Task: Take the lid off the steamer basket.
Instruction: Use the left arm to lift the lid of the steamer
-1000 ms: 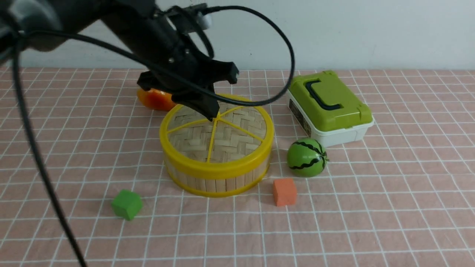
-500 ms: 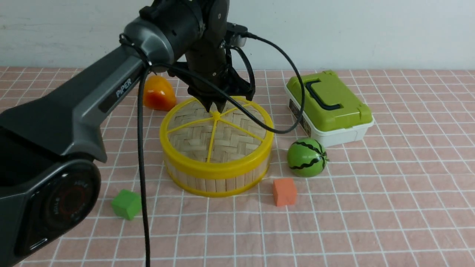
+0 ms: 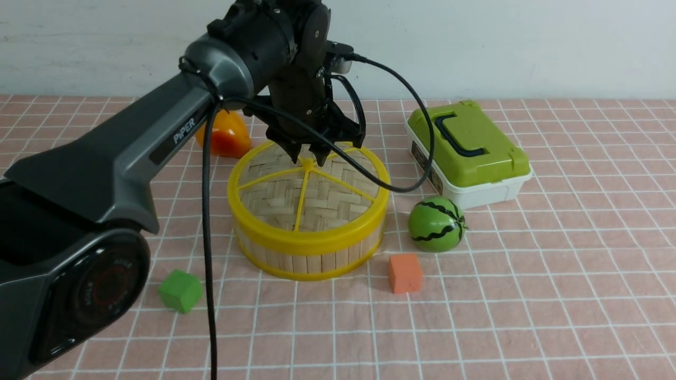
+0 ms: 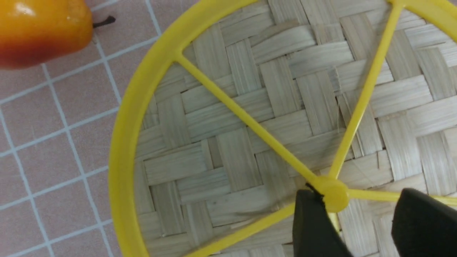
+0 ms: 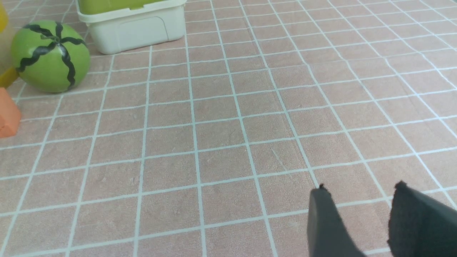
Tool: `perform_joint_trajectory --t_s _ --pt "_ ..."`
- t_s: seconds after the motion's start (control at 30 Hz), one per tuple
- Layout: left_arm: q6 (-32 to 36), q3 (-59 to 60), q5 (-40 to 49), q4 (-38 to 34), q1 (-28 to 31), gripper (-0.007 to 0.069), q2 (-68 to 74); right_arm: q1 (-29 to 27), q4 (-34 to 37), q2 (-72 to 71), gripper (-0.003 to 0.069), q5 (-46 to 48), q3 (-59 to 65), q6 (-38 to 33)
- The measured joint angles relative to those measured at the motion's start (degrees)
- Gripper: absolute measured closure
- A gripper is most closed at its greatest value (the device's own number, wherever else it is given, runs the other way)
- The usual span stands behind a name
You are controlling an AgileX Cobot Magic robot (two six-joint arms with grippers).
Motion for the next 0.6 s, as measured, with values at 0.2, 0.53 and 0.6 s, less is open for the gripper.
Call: perform_joint_trajectory --t_s 0.2,0.53,0.6 --pt "-0.04 0.00 -1.74 0.27 0.00 0.0330 0.22 0.00 0.00 0.00 0.0418 0.00 0.00 0.00" --pt "-0.24 -0.06 -0.41 0.27 0.00 0.0388 2.11 0.00 0.00 0.00 0.0418 0.00 0.00 0.00" --pt "-0.25 -0.06 0.06 0.65 0.00 0.0457 2.11 0.00 0.00 0.00 0.0418 0.00 0.00 0.00"
